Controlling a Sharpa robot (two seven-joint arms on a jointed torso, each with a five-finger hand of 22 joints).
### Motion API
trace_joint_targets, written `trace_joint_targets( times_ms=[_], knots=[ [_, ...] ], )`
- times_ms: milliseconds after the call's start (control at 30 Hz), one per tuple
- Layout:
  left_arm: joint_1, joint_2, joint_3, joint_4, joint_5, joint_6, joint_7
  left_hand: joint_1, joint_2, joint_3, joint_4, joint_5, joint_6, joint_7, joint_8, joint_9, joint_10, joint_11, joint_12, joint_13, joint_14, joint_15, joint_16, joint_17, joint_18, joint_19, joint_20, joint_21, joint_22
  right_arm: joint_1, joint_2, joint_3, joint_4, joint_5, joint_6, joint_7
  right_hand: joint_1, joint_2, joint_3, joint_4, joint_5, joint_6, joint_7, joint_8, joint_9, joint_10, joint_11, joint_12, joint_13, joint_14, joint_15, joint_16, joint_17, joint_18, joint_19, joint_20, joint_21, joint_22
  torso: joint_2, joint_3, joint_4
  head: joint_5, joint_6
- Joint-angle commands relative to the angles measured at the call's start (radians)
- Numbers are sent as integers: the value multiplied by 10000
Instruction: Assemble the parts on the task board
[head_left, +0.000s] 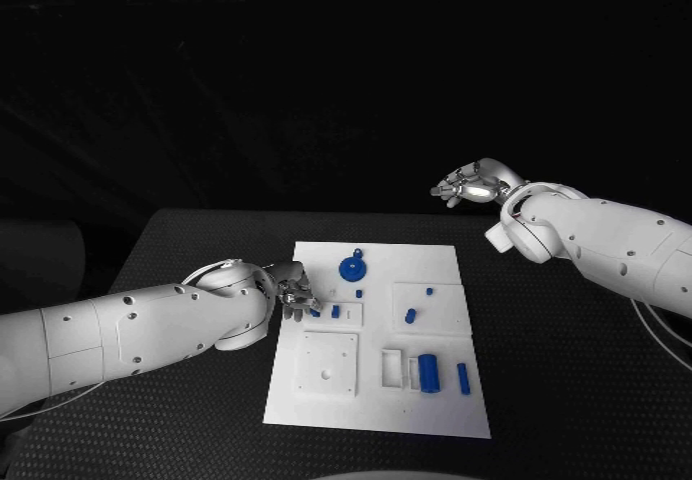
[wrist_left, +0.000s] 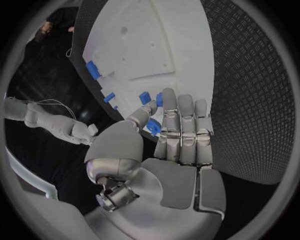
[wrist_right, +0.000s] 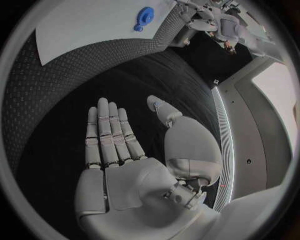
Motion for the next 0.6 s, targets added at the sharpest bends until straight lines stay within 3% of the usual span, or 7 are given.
trace_joint_targets(
  times_ms=[33,600],
  knots=[
    [-14,26,1,40,-123,275,48,137,14,58,-29,53,170,-108,32,15,-3,-46,4,14,42,15,33,10,3,57,-258,32,238,-1,-4,5,15,-1,57,56,-47,-1,-13,-35,37,-72,63,54,-10,39,-1,-66,-5,19,47,-68,11,43,27,53,-46,13,-2,-3,4,-8,-7],
    [-22,26,1,-91,-279,198,3,143,17,63,-37,60,173,-106,23,18,-2,-45,-2,23,43,18,30,13,3,48,-254,39,237,-1,-12,5,22,0,54,58,-47,-2,-13,-36,37,-73,64,59,-15,40,-1,-68,-5,19,47,-73,17,46,32,55,-61,25,1,-3,6,-3,10]
  ],
)
